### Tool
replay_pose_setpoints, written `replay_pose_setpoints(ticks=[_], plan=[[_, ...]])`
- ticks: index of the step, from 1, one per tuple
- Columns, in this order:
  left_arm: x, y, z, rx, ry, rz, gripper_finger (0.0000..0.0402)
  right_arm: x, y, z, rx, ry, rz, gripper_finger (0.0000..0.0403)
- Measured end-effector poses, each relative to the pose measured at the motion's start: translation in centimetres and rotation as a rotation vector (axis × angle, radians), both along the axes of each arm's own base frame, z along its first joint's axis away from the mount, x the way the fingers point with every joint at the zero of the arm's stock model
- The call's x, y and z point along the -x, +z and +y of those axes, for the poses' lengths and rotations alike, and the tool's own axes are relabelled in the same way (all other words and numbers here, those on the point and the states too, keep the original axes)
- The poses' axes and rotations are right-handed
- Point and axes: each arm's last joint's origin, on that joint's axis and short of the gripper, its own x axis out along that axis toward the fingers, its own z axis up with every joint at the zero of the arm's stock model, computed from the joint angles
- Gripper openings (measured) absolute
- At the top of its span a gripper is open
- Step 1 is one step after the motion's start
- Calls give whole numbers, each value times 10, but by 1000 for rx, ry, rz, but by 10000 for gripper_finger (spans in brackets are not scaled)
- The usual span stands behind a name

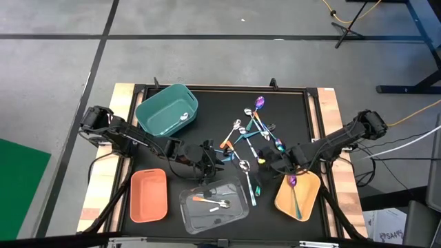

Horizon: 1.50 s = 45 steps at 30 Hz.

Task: Sort silverware by color (type)
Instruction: Put the purple spoon into the yellow bin

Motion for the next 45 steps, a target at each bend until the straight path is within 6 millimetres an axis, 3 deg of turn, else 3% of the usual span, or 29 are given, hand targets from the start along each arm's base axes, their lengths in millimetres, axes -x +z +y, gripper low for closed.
replay_pose_setpoints(ticks=[11,26,45], plan=[[0,0,-2,0,-5,0,94,-15,-34,-20,26,-95,186,92],[0,0,-2,0,-5,-1,94,-24,-68,-18,47,-96,317,92],[0,0,-2,0,-5,-2,94,-29,-75,-17,63,-112,297,92]])
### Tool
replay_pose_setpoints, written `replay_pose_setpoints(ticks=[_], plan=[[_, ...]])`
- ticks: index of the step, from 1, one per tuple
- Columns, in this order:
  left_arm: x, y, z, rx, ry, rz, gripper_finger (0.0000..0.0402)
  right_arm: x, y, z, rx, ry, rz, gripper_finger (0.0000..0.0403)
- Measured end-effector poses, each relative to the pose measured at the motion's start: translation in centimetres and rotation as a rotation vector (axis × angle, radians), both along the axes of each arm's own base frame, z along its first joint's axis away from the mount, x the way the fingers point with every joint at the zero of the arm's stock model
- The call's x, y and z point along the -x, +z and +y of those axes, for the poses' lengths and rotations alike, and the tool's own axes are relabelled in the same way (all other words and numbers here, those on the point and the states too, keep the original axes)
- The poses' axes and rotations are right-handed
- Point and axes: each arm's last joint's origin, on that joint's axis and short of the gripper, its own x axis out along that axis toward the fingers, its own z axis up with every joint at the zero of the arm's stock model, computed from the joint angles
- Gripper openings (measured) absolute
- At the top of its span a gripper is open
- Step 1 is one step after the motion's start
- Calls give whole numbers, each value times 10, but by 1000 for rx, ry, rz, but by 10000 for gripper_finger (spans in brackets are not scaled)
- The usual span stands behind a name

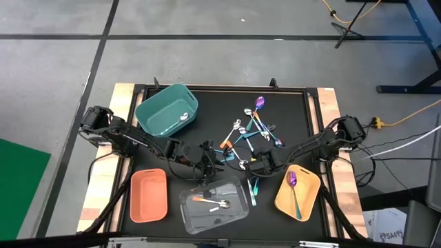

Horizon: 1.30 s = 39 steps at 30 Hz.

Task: Sort silverware by color (type)
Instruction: Put the purple spoon into the yellow bin

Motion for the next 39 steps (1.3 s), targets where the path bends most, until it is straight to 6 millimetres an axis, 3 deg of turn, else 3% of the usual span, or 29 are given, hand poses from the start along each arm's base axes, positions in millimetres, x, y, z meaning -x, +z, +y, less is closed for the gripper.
replay_pose_setpoints(ticks=[12,39], plan=[[0,0,0,0,0,0,94,-7,12,2,5,-28,-10,92],[0,0,0,-3,-2,1,94,-11,4,2,21,-190,-45,92]])
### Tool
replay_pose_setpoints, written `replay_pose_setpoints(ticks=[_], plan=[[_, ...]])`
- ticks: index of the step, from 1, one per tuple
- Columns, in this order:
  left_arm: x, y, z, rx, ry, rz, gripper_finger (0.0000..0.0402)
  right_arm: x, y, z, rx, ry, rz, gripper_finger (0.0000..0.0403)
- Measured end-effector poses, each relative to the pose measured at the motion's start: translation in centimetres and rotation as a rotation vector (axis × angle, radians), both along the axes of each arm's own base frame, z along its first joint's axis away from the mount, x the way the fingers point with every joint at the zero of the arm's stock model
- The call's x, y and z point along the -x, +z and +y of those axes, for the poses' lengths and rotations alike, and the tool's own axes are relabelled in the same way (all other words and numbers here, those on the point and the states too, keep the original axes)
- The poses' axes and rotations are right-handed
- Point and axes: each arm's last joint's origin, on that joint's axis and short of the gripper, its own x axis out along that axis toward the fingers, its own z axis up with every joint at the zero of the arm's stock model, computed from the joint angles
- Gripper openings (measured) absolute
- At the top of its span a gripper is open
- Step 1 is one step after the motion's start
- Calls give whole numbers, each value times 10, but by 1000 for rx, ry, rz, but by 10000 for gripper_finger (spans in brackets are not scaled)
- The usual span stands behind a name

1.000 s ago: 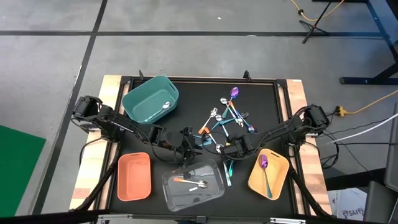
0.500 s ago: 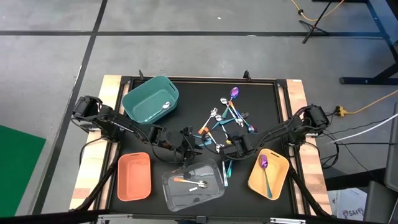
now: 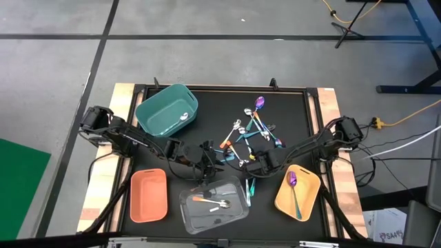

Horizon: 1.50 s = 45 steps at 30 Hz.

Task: Sort silverware by color (type)
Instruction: Put the purple spoon into the yellow bin

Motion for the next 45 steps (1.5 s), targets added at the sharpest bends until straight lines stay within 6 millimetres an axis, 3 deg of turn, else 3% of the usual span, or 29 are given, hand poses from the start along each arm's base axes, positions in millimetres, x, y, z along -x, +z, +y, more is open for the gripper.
replay_pose_setpoints(ticks=[12,22,27,32,39,45], plan=[[0,0,0,0,0,1,94,-4,-15,2,5,9,43,89],[0,0,0,0,0,1,94,-4,-16,2,4,15,46,9],[0,0,0,0,0,0,94,-3,-12,2,-7,34,41,12],[0,0,0,0,0,0,94,6,3,-1,-4,67,49,2],[0,0,0,0,0,-1,94,25,43,-7,-22,104,1,1],[0,0,0,0,0,-2,94,43,83,-9,-145,201,-134,1]])
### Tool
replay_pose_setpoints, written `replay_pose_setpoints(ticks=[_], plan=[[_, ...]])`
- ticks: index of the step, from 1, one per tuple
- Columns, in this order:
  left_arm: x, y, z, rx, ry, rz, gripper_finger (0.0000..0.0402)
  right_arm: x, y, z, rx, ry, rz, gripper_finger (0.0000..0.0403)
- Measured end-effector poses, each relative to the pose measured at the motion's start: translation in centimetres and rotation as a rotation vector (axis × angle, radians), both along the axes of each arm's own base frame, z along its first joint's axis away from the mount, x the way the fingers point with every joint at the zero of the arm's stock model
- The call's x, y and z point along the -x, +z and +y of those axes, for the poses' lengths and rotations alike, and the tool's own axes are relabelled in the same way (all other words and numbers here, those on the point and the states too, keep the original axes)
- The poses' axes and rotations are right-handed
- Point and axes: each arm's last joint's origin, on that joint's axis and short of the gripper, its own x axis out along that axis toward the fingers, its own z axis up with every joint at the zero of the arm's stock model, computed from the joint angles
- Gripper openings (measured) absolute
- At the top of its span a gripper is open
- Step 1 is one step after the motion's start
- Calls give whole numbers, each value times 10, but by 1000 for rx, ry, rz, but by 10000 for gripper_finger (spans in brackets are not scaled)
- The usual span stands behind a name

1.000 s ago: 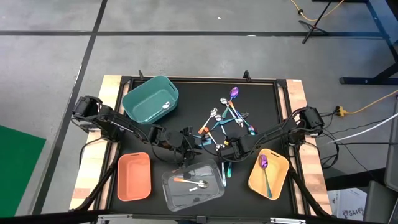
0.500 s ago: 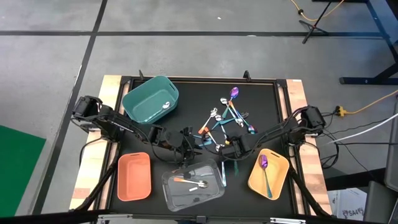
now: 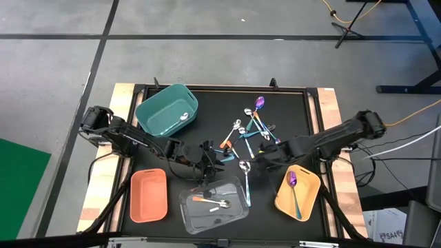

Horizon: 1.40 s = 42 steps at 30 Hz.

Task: Sort silverware by color (type)
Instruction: Put the purple spoon into the yellow bin

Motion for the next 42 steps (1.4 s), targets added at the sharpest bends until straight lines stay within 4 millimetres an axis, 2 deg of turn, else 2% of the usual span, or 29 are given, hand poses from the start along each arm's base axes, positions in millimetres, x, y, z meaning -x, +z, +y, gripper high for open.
replay_pose_setpoints(ticks=[7,14,20,25,31,36,42], plan=[[0,0,0,1,0,-4,94,26,36,4,-180,94,-104,1],[0,0,0,-2,7,-7,94,51,51,28,-281,196,-111,1],[0,0,0,-2,7,-7,94,71,50,53,-344,182,-2,1],[0,0,0,-2,7,-7,94,89,47,70,-328,109,82,1],[0,0,0,-2,7,-7,94,105,40,77,-240,-2,181,1],[0,0,0,-2,7,-6,94,105,27,84,-160,-26,264,1],[0,0,1,-2,8,-6,94,96,14,91,-94,-39,274,1]])
